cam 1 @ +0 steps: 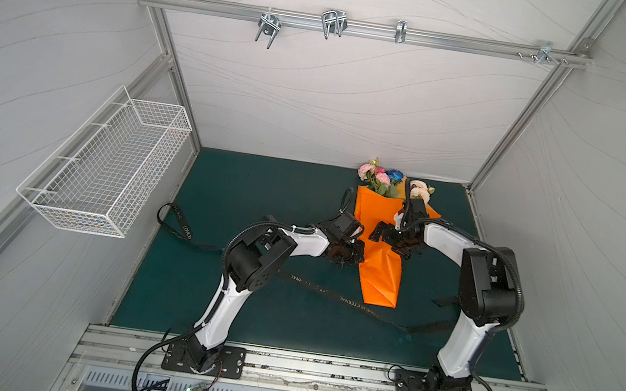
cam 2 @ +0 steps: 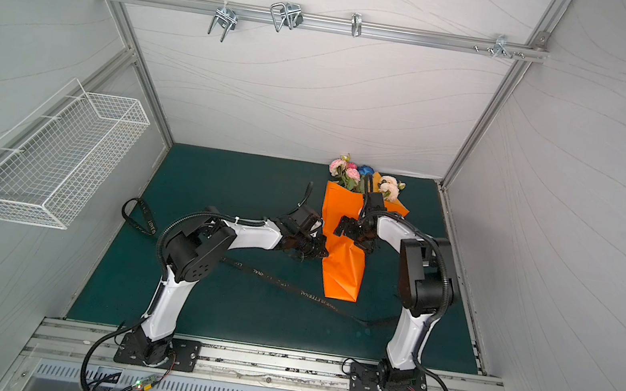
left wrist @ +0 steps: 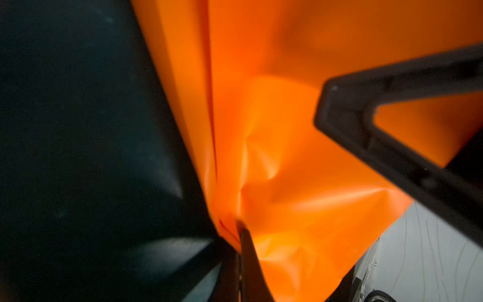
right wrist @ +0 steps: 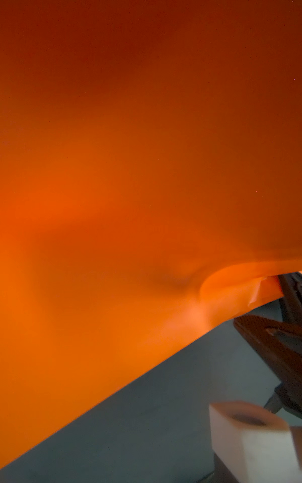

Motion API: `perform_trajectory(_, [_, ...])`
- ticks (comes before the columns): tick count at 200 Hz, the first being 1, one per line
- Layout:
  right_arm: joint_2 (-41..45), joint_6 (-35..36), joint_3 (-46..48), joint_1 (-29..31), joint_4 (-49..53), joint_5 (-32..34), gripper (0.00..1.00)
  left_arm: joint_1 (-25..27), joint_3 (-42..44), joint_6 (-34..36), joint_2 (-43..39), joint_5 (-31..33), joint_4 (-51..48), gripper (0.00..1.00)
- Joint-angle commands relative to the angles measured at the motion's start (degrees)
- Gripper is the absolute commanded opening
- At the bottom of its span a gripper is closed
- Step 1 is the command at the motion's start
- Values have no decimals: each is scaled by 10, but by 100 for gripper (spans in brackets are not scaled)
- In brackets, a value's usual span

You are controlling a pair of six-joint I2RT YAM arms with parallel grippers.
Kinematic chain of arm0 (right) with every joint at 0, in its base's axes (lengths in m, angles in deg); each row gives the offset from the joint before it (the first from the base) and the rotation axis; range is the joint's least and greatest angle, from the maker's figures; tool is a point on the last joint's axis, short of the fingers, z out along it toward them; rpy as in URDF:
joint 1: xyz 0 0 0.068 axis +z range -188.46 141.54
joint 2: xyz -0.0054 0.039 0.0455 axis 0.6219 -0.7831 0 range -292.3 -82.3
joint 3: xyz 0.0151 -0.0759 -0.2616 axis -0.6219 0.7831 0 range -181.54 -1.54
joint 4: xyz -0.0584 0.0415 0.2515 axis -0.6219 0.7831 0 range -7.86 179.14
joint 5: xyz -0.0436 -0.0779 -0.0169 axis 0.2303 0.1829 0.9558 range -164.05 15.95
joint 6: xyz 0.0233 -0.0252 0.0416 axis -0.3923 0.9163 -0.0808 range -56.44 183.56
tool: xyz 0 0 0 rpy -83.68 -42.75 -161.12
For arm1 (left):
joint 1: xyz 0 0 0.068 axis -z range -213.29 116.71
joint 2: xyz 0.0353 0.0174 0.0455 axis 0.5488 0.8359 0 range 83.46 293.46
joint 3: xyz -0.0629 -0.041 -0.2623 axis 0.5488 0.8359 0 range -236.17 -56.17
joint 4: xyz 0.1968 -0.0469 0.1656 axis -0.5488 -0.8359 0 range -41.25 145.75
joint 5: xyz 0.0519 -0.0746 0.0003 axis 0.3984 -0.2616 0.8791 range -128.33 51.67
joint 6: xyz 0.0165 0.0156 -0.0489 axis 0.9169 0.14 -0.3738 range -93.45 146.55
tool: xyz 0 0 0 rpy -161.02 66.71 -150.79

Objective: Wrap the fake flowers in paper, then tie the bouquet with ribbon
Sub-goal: 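Pinch the orange cone's sides with both grippers and lift it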

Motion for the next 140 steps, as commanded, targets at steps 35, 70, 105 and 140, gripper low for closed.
perform_trajectory(35, [-120, 54, -102, 54, 135, 62, 99, 12, -11, 5, 35, -6, -16, 0])
perform_trajectory(70, [-167, 78, -150, 80, 199, 100, 99, 12, -8, 4, 30, -11, -8, 0])
perform_trajectory(105, [-196, 81, -161, 101, 220, 141, 84, 12, -8, 4, 24, -12, -9, 0])
perform_trajectory(140, [-193, 68, -141, 101, 203, 175, 20, 11, 17, 4, -11, 0, -6, 0])
